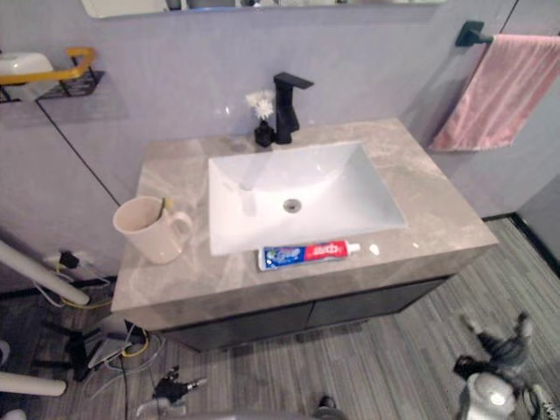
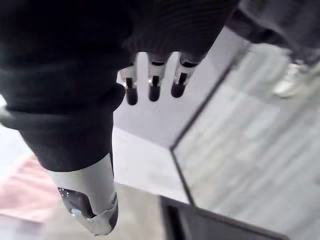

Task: Organize washtable

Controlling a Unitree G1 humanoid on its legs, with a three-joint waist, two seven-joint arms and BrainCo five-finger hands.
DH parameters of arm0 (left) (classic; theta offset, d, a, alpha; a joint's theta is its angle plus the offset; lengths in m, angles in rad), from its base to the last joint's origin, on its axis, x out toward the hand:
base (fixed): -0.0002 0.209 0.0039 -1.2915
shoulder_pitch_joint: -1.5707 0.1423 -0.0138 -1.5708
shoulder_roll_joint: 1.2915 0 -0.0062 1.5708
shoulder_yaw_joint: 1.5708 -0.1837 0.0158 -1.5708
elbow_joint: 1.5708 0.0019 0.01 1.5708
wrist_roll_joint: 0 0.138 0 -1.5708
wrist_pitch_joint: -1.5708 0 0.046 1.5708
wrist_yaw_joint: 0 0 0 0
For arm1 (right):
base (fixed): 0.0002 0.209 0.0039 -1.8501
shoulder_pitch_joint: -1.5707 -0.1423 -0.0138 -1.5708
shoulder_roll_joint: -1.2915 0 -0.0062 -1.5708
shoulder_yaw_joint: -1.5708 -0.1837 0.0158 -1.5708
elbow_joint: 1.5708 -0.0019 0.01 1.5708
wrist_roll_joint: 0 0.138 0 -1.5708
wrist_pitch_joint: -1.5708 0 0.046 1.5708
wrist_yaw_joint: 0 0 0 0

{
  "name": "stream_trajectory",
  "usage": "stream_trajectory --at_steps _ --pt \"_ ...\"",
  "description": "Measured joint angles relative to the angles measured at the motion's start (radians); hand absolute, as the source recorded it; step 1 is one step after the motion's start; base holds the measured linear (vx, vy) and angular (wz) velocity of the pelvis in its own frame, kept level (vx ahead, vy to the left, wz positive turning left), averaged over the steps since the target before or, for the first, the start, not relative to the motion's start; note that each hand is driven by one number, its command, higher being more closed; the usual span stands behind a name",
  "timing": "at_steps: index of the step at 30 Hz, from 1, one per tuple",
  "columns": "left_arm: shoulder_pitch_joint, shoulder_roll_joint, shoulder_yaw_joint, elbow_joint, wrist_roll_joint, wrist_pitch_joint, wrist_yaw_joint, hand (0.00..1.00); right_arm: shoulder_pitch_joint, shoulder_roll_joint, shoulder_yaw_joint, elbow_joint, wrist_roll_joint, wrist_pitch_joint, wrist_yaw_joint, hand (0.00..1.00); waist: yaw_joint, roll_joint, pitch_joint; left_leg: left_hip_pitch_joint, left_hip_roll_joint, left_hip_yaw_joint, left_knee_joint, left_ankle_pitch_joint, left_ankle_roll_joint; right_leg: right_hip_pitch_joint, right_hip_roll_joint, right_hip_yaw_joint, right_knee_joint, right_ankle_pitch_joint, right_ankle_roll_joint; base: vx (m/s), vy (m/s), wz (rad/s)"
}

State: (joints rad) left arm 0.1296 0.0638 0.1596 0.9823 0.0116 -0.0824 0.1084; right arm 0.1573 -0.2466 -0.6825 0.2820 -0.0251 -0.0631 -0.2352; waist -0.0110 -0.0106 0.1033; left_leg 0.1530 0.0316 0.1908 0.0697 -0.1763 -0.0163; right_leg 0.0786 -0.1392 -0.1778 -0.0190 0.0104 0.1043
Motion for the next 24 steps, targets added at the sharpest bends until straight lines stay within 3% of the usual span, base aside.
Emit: stream_trajectory --at_steps 6,10,14,19,24 --pt "0.022 0.009 -0.004 -0.015 0.001 -0.015 -0.022 0.0 0.007 -0.054 -0.006 -0.271 -0.109 -0.01 -0.002 0.0 -0.012 -0.018 -0.014 -0.005 -0.002 0.011 0.0 -0.001 0.0 -0.034 -0.001 0.039 0.025 0.0 0.0 -0.05 -0.013 -0.15" --pt "0.029 0.02 -0.021 -0.013 0.001 -0.017 -0.041 0.0 0.007 -0.175 0.118 -0.421 -0.149 -0.063 0.036 0.0 -0.026 -0.03 -0.022 -0.01 -0.005 0.009 0.002 -0.003 0.001 -0.04 -0.003 0.046 0.031 0.001 0.002 -0.07 -0.021 -0.05" --pt "0.029 0.021 -0.045 -0.013 0.0 -0.031 -0.044 0.0 0.006 -0.274 0.267 -0.539 -0.151 -0.133 0.11 0.0 -0.018 -0.034 -0.031 -0.017 -0.005 -0.002 0.005 -0.002 0.002 -0.04 -0.003 0.039 0.031 0.002 0.002 -0.02 -0.021 0.05" --pt "0.026 0.033 -0.09 -0.012 0.0 -0.049 -0.067 0.0 -0.052 -0.428 0.5 -0.536 -0.14 -0.175 0.212 0.0 -0.006 -0.041 -0.038 -0.03 -0.005 -0.022 0.007 -0.002 0.002 -0.039 -0.004 0.022 0.03 0.001 0.002 0.0 -0.009 0.1" --pt "0.016 0.041 -0.128 -0.012 -0.001 -0.061 -0.082 0.0 -0.182 -0.481 0.711 -0.448 -0.08 -0.199 0.283 0.0 0.012 -0.048 -0.041 -0.053 -0.005 -0.063 0.018 -0.001 0.003 -0.034 -0.006 -0.001 0.024 0.002 0.002 0.02 -0.01 0.25"
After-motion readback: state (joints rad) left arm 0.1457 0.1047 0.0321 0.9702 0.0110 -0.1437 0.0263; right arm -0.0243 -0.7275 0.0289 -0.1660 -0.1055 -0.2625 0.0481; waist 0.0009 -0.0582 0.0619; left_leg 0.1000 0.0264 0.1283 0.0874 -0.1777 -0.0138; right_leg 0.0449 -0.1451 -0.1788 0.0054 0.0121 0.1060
